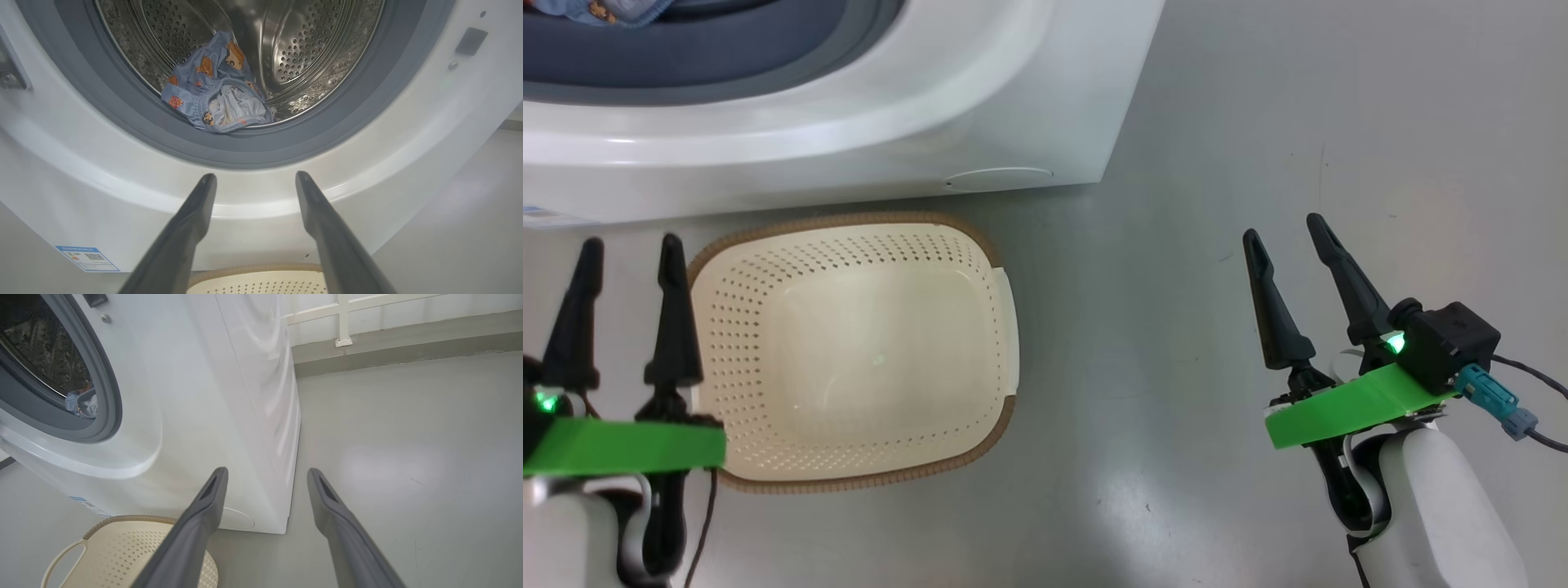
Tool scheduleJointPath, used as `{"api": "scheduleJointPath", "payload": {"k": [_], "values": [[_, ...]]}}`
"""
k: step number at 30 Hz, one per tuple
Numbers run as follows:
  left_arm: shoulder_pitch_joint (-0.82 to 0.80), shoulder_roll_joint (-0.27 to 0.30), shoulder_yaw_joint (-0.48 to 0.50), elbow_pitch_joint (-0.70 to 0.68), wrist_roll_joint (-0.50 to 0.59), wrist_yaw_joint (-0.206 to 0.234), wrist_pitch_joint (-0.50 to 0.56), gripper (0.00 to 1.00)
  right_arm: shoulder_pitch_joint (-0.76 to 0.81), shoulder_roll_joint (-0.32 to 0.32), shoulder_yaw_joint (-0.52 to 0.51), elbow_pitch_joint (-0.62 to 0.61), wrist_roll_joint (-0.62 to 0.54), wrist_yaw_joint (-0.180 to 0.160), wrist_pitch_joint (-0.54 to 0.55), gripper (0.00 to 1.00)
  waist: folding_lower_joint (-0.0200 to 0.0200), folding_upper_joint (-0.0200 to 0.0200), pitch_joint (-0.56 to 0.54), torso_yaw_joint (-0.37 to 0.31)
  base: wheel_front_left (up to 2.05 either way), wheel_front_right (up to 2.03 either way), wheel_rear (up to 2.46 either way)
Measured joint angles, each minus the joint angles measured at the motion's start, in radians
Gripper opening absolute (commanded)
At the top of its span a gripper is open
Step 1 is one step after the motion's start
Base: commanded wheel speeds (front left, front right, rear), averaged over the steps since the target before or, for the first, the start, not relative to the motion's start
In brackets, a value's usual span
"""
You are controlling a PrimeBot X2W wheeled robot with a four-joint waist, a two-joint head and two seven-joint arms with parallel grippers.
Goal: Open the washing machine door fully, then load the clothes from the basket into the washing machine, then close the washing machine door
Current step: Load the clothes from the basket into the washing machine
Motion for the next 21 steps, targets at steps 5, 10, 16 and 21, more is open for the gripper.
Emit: {"api": "scheduleJointPath", "payload": {"k": [5, 10, 16, 21], "values": [[-0.082, 0.016, -0.013, 0.04, 0.021, 0.0, 0.0, 1.0, -0.001, 0.0, 0.004, 0.0, 0.0, 0.0, 0.0, 1.0, 0.0, 0.0, 0.008, -0.002, 0.0, 0.0, 0.0], [-0.183, 0.047, -0.039, 0.159, 0.065, 0.012, 0.061, 1.0, -0.002, 0.0, 0.024, 0.004, 0.002, 0.0, 0.0, 1.0, 0.0, 0.0, 0.016, -0.015, 0.0, 0.0, 0.0], [-0.353, 0.089, -0.061, 0.229, 0.114, 0.038, 0.148, 1.0, -0.007, 0.0, 0.031, 0.004, 0.013, 0.0, 0.0, 1.0, 0.0, 0.0, 0.029, -0.039, 0.0, 0.0, 0.0], [-0.473, 0.133, -0.088, 0.306, 0.171, 0.072, 0.229, 1.0, -0.014, 0.0, 0.032, 0.0, 0.021, 0.0, 0.0, 1.0, 0.0, 0.0, 0.045, -0.057, 0.0, 0.0, 0.0]]}}
